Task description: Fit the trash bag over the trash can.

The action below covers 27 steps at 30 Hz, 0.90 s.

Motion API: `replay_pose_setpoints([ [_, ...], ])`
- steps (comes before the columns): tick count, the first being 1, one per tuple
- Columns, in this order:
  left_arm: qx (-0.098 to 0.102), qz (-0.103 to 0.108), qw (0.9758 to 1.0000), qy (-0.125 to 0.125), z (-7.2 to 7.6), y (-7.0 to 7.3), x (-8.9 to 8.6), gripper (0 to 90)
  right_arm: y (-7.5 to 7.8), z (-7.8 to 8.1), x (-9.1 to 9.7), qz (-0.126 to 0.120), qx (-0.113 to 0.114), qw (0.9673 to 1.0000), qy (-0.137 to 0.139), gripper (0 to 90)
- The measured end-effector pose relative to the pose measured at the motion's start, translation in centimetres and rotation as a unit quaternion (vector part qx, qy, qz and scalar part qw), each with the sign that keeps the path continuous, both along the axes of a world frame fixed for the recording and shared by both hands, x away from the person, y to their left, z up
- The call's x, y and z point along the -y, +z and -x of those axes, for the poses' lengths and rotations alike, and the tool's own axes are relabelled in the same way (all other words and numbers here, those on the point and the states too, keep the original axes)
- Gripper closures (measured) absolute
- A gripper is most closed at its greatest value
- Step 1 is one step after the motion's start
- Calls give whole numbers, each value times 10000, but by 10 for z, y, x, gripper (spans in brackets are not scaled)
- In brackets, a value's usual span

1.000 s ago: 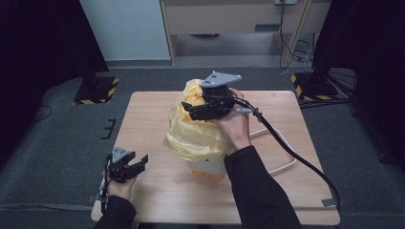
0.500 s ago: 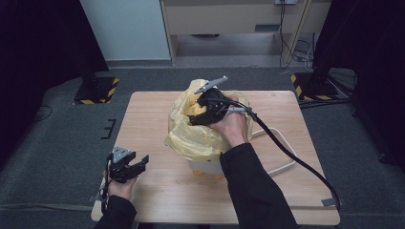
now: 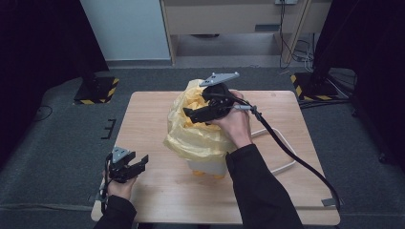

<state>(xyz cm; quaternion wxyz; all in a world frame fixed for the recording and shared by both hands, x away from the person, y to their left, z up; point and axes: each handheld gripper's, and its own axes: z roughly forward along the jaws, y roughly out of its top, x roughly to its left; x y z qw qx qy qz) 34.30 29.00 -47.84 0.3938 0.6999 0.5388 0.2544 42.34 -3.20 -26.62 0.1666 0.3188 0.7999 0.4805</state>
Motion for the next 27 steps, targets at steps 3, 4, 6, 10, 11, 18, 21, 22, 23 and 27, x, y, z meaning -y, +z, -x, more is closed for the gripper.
replay_pose_setpoints([
  [3,-2,-5,10000,-2,0,0,0,411,5,1,3,-168,224,9995,-141,107],
  [4,-4,-3,10000,2,0,0,0,411,6,2,4,-222,311,9991,-208,107],
  [6,-1,-1,10000,1,0,0,0,410,8,2,7,-426,530,9973,-280,107],
  [10,-11,-5,10000,-1,0,0,0,409,12,4,10,-1015,823,9907,-371,107],
  [11,-11,-8,10000,-1,-1,0,0,409,14,5,11,-1086,918,9890,-396,107],
  [18,-16,-12,10000,1,0,-1,0,406,22,12,14,-1665,1541,9721,-591,97],
  [21,-19,-13,10000,16,-1,-1,0,395,27,15,18,-1811,1767,9650,-689,86],
  [22,-17,-19,10000,20,-1,-1,0,388,28,16,19,-1833,1817,9634,-727,80],
  [23,-19,-16,10000,20,-1,-1,0,387,30,17,21,-1863,1860,9616,-771,73],
  [27,-52,-32,10000,16,-2,-2,0,387,36,20,29,-1967,2055,9542,-928,66],
])
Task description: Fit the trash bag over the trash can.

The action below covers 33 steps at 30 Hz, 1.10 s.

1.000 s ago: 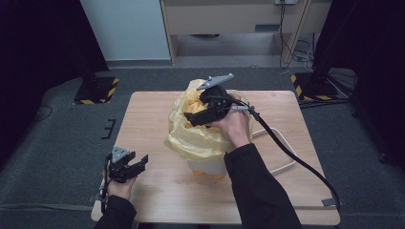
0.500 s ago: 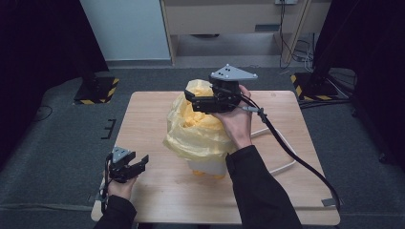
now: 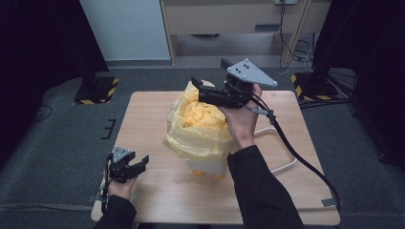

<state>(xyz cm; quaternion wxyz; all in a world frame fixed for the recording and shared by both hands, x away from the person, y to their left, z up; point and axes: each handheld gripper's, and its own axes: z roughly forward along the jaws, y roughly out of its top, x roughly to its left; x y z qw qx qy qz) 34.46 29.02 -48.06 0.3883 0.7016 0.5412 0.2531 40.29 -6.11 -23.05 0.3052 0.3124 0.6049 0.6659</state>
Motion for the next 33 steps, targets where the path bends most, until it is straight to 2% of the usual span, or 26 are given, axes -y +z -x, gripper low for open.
replay_pose_setpoints([
  [3,-17,-11,10000,9,-1,-1,0,382,3,2,4,51,39,9998,-170,62],
  [8,-24,0,10000,8,0,-1,0,375,3,5,18,-53,125,9989,-458,60],
  [14,-43,-11,10000,-2,-1,-2,0,373,-1,5,40,-133,85,9970,-761,32],
  [17,-43,-14,10000,6,-1,-2,1,373,-3,5,55,-200,97,9947,-1001,4],
  [20,-54,-40,10000,-3,-1,-2,1,373,-7,6,71,-173,3,9905,-1362,5],
  [23,-65,-79,9999,-16,-1,-3,1,373,-13,6,87,-121,-52,9879,-1547,9],
  [25,-72,-71,9999,-16,-1,-3,2,371,-18,8,98,-94,-49,9847,-1738,20],
  [29,-92,-102,9999,-8,-2,-4,1,362,-31,9,120,-198,-105,9812,-1917,42],
  [33,-153,-178,9997,-39,-3,-5,1,350,-48,10,140,-119,-250,9783,-2053,61],
])
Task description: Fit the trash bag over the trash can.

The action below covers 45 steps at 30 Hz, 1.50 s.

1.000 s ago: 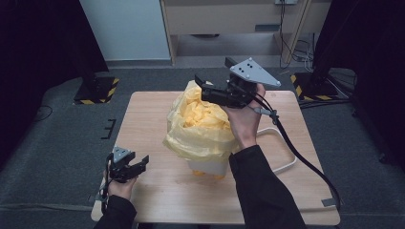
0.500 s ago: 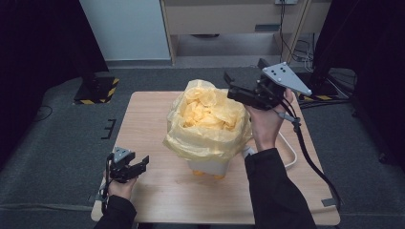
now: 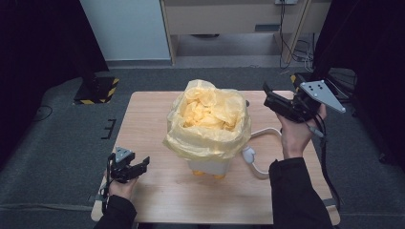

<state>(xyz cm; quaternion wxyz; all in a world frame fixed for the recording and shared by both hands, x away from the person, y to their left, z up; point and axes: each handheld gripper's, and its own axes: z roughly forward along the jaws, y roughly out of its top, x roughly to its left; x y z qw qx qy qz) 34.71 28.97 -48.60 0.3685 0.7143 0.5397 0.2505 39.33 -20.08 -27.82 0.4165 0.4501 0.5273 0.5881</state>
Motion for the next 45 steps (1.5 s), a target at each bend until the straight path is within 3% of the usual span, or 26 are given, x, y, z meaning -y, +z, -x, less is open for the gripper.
replay_pose_setpoints([
  [6,-80,-14,10000,-26,-2,-4,0,320,-40,-2,24,154,-439,9988,-162,74],
  [10,-219,-135,9997,-54,-4,-8,-1,284,-73,-3,38,208,-759,9967,-192,93],
  [14,-285,-109,9995,-11,-6,-10,-2,250,-103,-3,47,366,-1058,9935,-190,101],
  [20,-351,-114,9993,-31,-7,-12,-1,243,-147,-2,63,598,-1575,9856,-160,114],
  [25,-339,-101,9994,-57,-7,-12,0,242,-177,1,74,745,-2027,9763,-121,116],
  [30,-350,-95,9993,-66,-7,-12,0,237,-194,-3,85,863,-2417,9664,-130,160],
  [35,-377,-108,9992,-92,-7,-13,1,234,-218,-6,97,1090,-3016,9471,-101,206],
  [39,-375,-95,9992,-75,-7,-13,1,234,-230,-5,112,1035,-3369,9356,-210,233],
  [42,-388,-119,9991,-88,-7,-13,1,234,-236,-4,118,1021,-3518,9300,-295,250],
  [45,-381,-136,9991,-113,-6,-12,3,234,-239,-5,121,986,-3584,9278,-310,271],
])
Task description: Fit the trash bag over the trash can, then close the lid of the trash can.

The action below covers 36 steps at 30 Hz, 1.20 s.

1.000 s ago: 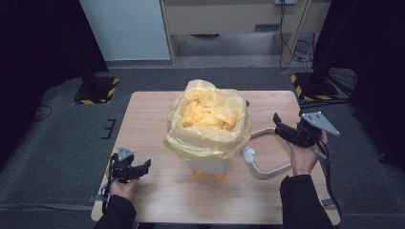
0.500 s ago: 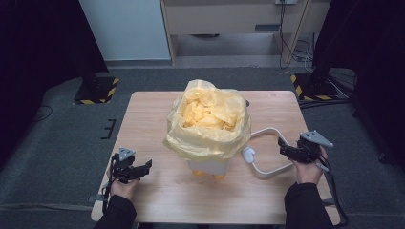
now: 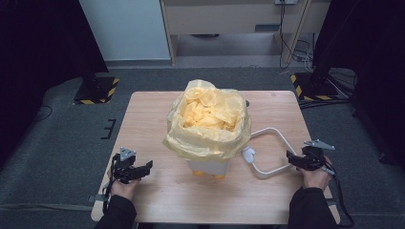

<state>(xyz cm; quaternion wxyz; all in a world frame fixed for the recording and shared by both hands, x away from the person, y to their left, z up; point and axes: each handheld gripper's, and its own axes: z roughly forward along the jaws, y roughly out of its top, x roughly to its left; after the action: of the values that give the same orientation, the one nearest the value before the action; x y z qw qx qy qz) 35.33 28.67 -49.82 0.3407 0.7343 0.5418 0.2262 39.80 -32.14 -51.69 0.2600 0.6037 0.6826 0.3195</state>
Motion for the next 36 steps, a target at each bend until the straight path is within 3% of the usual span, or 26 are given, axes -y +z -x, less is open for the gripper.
replay_pose_setpoints([
  [2,4,-21,10000,-14,0,0,1,234,0,1,-2,-54,-63,10000,-35,300],
  [3,-6,12,10000,-4,0,-1,1,234,-1,0,-1,52,-56,10000,26,320],
  [10,-21,12,10000,-20,0,0,0,232,-1,-1,-7,150,-450,9989,29,608],
  [13,-14,19,10000,-18,0,0,-1,231,0,-3,-10,333,-539,9979,115,705],
  [17,-20,9,10000,-20,-1,-1,0,232,2,-7,-14,535,-715,9960,-12,800],
  [19,-20,7,10000,-14,-1,0,0,232,2,-7,-14,656,-752,9950,87,805],
  [24,-2,-27,10000,-42,0,1,1,233,4,-6,-13,518,-851,9950,-48,807],
  [29,1,13,10000,-24,-2,1,0,233,10,-5,-12,351,-681,9967,-273,806],
  [33,20,13,10000,-27,-1,2,0,233,21,-5,-18,204,-279,9983,-473,807],
  [36,21,0,10000,-38,-1,2,0,233,30,-4,-21,240,90,9978,-609,806],
])
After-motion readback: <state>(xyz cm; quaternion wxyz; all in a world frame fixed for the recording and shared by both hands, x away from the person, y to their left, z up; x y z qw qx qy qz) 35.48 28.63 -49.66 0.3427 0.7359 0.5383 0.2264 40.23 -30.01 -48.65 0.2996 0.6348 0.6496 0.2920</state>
